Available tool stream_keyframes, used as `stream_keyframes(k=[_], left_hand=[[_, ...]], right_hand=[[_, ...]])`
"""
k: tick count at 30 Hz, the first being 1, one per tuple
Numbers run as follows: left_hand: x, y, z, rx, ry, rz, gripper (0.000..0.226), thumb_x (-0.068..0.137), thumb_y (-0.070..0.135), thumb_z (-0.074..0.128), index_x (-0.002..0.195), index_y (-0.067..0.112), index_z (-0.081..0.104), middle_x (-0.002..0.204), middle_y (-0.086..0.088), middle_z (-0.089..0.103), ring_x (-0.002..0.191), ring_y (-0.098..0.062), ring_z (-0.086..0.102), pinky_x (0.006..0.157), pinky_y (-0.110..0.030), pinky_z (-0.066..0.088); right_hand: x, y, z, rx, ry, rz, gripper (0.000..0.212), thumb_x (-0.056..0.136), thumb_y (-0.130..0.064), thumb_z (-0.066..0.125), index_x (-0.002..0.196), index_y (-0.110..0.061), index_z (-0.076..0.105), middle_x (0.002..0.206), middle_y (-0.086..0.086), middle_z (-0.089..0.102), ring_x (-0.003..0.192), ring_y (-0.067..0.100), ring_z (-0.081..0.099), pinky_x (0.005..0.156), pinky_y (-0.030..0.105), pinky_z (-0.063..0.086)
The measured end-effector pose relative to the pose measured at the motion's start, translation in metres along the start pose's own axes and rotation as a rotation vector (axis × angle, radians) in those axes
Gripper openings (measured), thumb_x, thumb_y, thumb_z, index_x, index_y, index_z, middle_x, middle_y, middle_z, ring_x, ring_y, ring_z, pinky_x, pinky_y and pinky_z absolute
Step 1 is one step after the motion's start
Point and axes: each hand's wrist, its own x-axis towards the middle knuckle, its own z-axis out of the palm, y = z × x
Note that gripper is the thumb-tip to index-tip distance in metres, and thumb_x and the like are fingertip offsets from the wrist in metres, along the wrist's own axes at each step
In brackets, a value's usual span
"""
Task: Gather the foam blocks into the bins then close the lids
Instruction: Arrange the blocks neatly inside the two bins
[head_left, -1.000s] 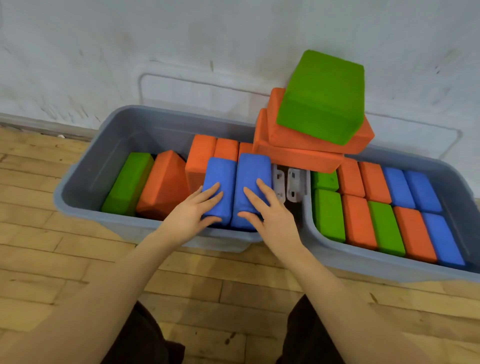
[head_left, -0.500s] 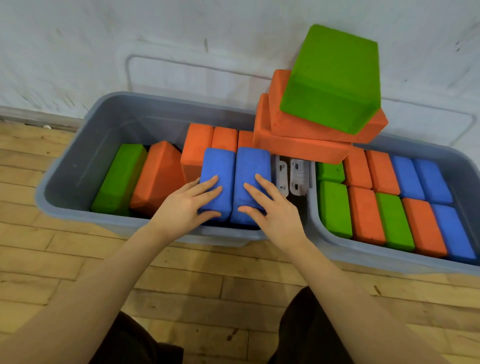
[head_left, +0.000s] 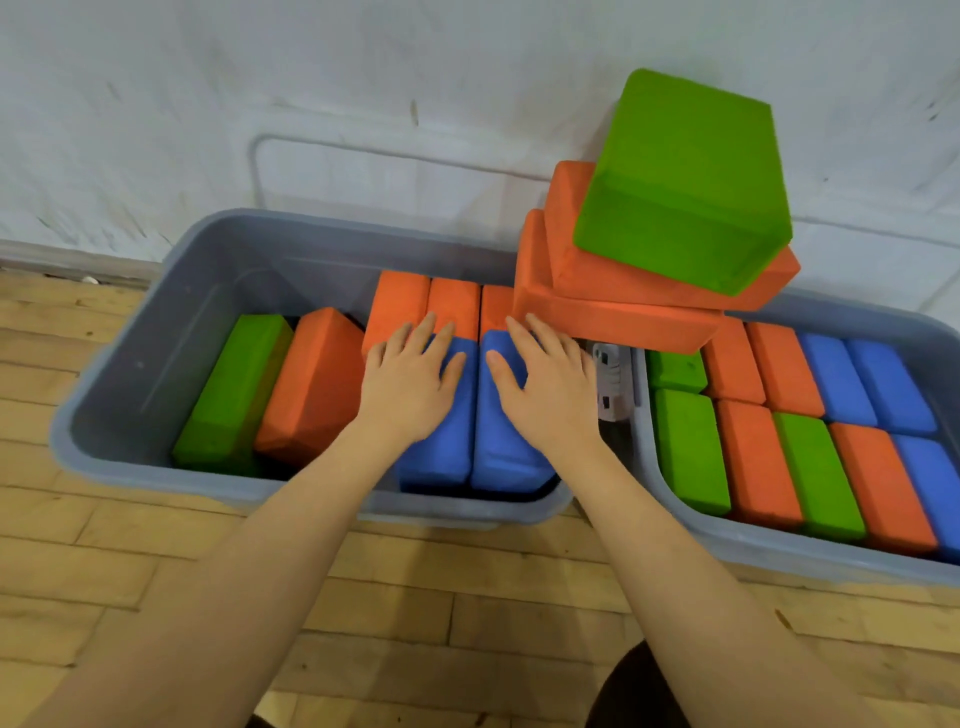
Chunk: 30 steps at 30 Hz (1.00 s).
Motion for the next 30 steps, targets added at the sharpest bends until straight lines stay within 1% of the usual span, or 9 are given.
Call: stream_keyframes(k=[2, 3, 7, 9, 13, 19, 25, 28, 30], left_hand=[[-0.003, -0.005, 0.012, 0.023, -0.051, -0.006, 0.051, 0.100, 0.042, 0.022, 0.148, 0.025, 0.023, 0.157, 0.000, 0.015, 0.144, -0.023, 0.014, 0.112, -0.042, 0.013], [-0.007, -0.007, 0.019, 0.043, -0.078, -0.003, 0.054, 0.098, 0.043, 0.015, 0.149, 0.026, 0.020, 0.158, 0.001, 0.012, 0.145, -0.022, 0.013, 0.113, -0.043, 0.011], [-0.024, -0.014, 0.046, 0.064, -0.143, -0.025, 0.059, 0.095, 0.047, 0.007, 0.150, 0.027, 0.015, 0.158, 0.002, 0.008, 0.145, -0.022, 0.011, 0.114, -0.047, 0.009], [-0.019, -0.018, 0.052, 0.089, -0.178, -0.034, 0.055, 0.098, 0.045, 0.013, 0.150, 0.027, 0.011, 0.159, 0.002, 0.004, 0.145, -0.022, 0.006, 0.114, -0.048, 0.006], [-0.014, -0.021, 0.058, 0.097, -0.176, -0.025, 0.052, 0.100, 0.041, 0.015, 0.150, 0.026, 0.009, 0.159, 0.002, 0.001, 0.146, -0.022, 0.002, 0.114, -0.048, 0.001], [-0.009, -0.024, 0.058, 0.132, -0.166, 0.006, 0.072, 0.085, 0.049, -0.004, 0.149, 0.025, 0.019, 0.158, 0.000, 0.011, 0.145, -0.024, 0.008, 0.113, -0.049, 0.002], [-0.006, -0.035, 0.055, 0.152, -0.182, 0.030, 0.076, 0.082, 0.050, -0.010, 0.150, 0.026, 0.015, 0.158, 0.002, 0.008, 0.146, -0.018, 0.006, 0.113, -0.049, 0.000], [-0.004, -0.035, 0.053, 0.137, -0.187, 0.032, 0.073, 0.085, 0.051, -0.006, 0.150, 0.026, 0.015, 0.158, 0.002, 0.009, 0.146, -0.019, 0.005, 0.114, -0.048, 0.004], [-0.002, -0.035, 0.052, 0.137, -0.208, 0.032, 0.059, 0.095, 0.048, 0.008, 0.150, 0.026, 0.014, 0.158, 0.001, 0.009, 0.145, -0.019, 0.006, 0.113, -0.046, 0.007]], right_hand=[[0.002, 0.005, 0.008, 0.035, -0.110, 0.020, 0.053, 0.099, -0.047, 0.034, 0.147, -0.025, 0.031, 0.156, -0.001, 0.025, 0.141, 0.025, 0.023, 0.113, 0.039, 0.013], [-0.001, 0.008, 0.011, 0.018, -0.114, 0.011, 0.054, 0.099, -0.047, 0.030, 0.148, -0.025, 0.028, 0.156, -0.001, 0.023, 0.141, 0.025, 0.021, 0.114, 0.037, 0.012], [-0.014, 0.007, 0.025, -0.062, -0.151, -0.005, 0.064, 0.094, -0.053, 0.014, 0.148, -0.023, 0.028, 0.153, 0.002, 0.029, 0.138, 0.028, 0.027, 0.112, 0.039, 0.020], [-0.012, 0.007, 0.030, -0.057, -0.160, -0.002, 0.062, 0.095, -0.052, 0.015, 0.148, -0.022, 0.029, 0.153, 0.003, 0.031, 0.137, 0.028, 0.028, 0.111, 0.040, 0.022], [-0.013, 0.015, 0.035, -0.085, -0.193, 0.021, 0.075, 0.085, -0.056, -0.001, 0.149, -0.025, 0.024, 0.154, 0.000, 0.028, 0.140, 0.025, 0.025, 0.112, 0.040, 0.020], [-0.010, 0.009, 0.046, -0.117, -0.202, 0.022, 0.074, 0.088, -0.052, -0.001, 0.149, -0.020, 0.025, 0.156, 0.005, 0.024, 0.144, 0.027, 0.016, 0.118, 0.039, 0.008], [-0.010, 0.002, 0.068, -0.136, -0.226, 0.031, 0.075, 0.087, -0.051, -0.002, 0.149, -0.017, 0.026, 0.157, 0.008, 0.020, 0.146, 0.027, 0.012, 0.118, 0.039, 0.003], [-0.009, 0.003, 0.068, -0.146, -0.218, 0.034, 0.077, 0.086, -0.052, -0.003, 0.148, -0.018, 0.027, 0.157, 0.006, 0.021, 0.145, 0.026, 0.013, 0.118, 0.039, 0.001], [-0.009, 0.001, 0.066, -0.171, -0.211, 0.021, 0.078, 0.085, -0.052, -0.003, 0.147, -0.018, 0.030, 0.155, 0.007, 0.025, 0.145, 0.026, 0.016, 0.118, 0.040, -0.002]])
